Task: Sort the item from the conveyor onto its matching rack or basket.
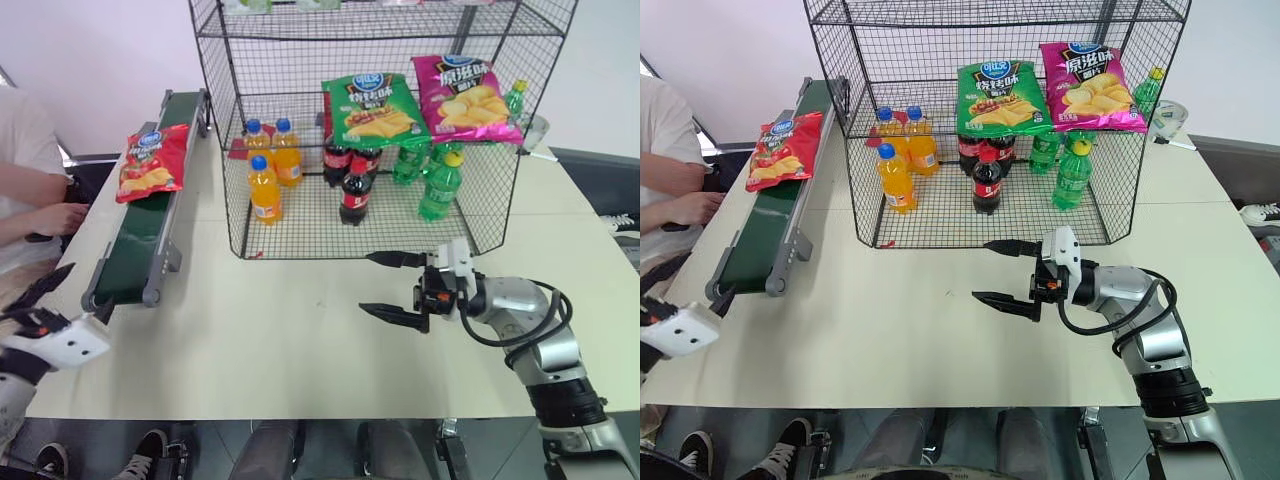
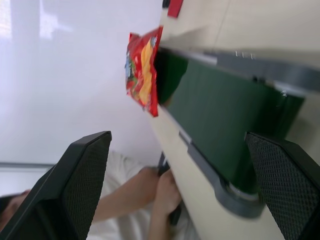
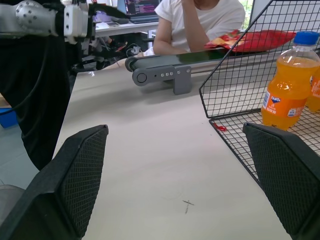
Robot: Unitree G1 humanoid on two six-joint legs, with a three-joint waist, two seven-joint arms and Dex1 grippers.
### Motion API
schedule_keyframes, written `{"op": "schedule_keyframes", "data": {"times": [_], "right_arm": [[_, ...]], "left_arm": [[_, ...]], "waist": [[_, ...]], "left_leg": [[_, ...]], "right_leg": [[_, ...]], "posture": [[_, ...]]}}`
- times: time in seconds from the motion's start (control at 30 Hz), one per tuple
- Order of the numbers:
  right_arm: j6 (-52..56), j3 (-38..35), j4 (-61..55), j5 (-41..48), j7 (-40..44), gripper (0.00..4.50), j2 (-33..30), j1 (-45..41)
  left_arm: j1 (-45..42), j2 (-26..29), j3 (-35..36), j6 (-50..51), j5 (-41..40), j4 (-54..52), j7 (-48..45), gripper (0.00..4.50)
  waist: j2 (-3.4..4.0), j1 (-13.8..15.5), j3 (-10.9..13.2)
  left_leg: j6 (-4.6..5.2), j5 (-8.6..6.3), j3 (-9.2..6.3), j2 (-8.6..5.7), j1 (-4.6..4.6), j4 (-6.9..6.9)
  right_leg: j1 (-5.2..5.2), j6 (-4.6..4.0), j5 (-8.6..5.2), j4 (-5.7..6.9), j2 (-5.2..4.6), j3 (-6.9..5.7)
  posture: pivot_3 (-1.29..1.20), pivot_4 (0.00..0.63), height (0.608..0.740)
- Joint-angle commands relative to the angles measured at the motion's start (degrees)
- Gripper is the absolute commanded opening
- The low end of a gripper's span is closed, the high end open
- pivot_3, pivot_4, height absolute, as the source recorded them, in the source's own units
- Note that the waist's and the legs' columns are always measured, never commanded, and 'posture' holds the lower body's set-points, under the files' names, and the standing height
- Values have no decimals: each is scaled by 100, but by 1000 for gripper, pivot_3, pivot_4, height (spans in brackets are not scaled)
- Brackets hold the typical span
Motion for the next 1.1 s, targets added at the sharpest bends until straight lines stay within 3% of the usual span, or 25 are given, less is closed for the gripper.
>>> {"op": "schedule_keyframes", "data": {"times": [0.03, 0.3, 1.1], "right_arm": [[91, -76, -182, 130, 53, 4500, -47, -59], [75, 19, -130, 42, 42, 4500, 78, -118], [-49, 232, -72, -183, -42, 4500, 343, -212]], "left_arm": [[315, -151, 252, 85, 358, -91, 657, 4464], [553, -406, -69, 386, 870, 18, 1608, 4464], [85, -233, -948, 616, 856, 463, 2282, 4464]], "waist": [[0, -6, 0], [-6, 14, -3], [-11, -7, -6]], "left_leg": [[0, 0, 0, 0, 0, 0], [-1, 0, -2, 1, 2, 2], [-7, 4, -2, 1, 6, 3]], "right_leg": [[0, 0, 0, 0, 0, 0], [2, 1, 0, 2, 0, -3], [0, 0, 2, 11, 3, -4]], "posture": [[0, 150, 740], [0, 150, 740], [0, 150, 740]]}}
